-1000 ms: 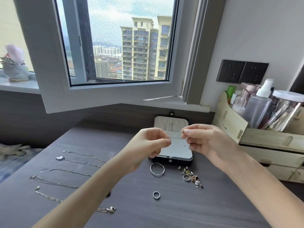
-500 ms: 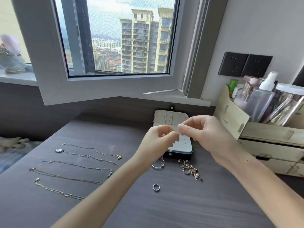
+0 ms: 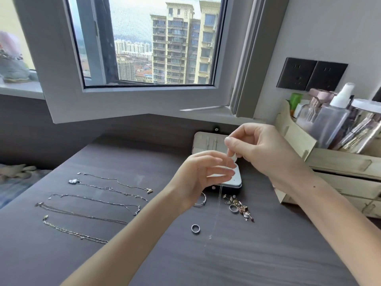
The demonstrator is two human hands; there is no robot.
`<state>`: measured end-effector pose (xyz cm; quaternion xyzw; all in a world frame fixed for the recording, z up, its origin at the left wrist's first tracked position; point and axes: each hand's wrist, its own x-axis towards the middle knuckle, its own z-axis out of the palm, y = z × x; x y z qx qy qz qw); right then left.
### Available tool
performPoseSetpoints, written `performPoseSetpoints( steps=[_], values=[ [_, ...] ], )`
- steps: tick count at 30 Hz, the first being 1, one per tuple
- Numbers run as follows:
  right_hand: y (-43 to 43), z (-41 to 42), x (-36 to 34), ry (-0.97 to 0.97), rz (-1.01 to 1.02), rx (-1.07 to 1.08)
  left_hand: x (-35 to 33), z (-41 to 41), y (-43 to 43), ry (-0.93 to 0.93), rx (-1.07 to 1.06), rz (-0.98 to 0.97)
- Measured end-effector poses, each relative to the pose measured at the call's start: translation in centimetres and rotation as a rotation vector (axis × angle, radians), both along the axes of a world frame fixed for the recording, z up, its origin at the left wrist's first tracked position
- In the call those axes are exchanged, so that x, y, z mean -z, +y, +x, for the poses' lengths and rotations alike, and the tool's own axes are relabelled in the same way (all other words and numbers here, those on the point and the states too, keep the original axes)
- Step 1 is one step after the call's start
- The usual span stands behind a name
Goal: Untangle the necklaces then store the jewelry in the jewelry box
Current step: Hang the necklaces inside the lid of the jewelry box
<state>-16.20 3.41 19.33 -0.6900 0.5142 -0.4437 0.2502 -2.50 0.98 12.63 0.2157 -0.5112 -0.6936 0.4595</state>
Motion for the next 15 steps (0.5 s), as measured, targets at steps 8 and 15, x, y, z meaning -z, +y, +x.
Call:
performPoseSetpoints(
  steps=[8, 15],
  values=[
    [-0.11, 0.03, -0.23, 0.096, -0.049, -0.067, -0.58, -0.06, -0.03, -0.034, -0.048, -0.059],
    [0.26, 0.02, 0.11, 0.171, -0.206, -0.020, 0.25, -0.48, -0.79, -0.046, -0.148, 0.084]
  ],
)
